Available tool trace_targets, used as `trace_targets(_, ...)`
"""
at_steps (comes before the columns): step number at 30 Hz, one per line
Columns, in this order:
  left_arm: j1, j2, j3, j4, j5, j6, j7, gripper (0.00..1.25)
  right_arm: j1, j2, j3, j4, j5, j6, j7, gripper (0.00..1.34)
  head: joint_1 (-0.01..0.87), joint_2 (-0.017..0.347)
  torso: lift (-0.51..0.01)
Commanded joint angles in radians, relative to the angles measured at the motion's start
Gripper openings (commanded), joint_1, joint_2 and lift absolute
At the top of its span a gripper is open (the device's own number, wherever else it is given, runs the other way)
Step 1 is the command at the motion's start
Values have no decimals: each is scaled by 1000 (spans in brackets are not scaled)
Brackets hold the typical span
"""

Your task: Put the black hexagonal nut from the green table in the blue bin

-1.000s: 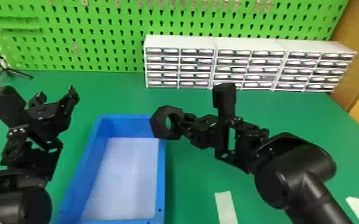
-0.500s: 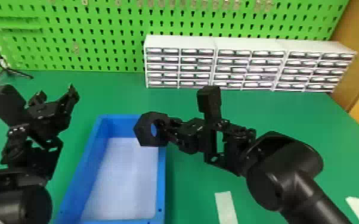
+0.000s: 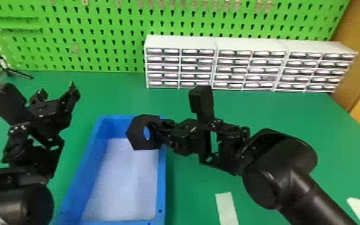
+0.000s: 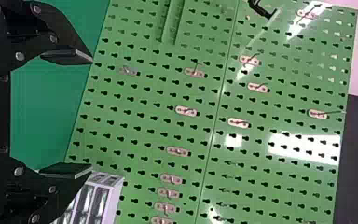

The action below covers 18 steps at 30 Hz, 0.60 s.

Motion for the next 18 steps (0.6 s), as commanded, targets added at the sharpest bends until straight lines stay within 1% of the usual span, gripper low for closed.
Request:
trace_targets(1, -2, 1, -5, 5, 2, -6, 0, 813, -10, -3, 12, 3, -6, -1, -2, 380, 692, 8, -97)
trace_targets(10, -2, -1, -8, 9, 3, -7, 0, 815, -19, -9, 25, 5, -14, 0, -5, 419, 692, 8, -97)
trace_targets(11, -4, 1, -8, 9, 3, -7, 0, 815, -19, -10, 25, 5, -15, 0, -5, 466, 692, 8, -97)
trace_targets(12, -4, -1, -8, 9, 3, -7, 0, 815, -19, -10, 25, 6, -17, 0, -7, 546, 692, 8, -97)
trace_targets(15, -4, -1, -10, 9, 3, -9, 0, 815, -19, -10, 25, 19, -41, 0, -9, 885, 692, 8, -97)
trace_targets(17, -2, -1, -10, 9, 3, -9, 0, 815, -21, -10, 25, 20, -46, 3, -9, 1043, 692, 8, -97)
trace_targets(18, -2, -1, -10, 9, 3, -9, 0, 813, -21, -10, 25, 22, -46, 3, -9, 1081, 692, 8, -97)
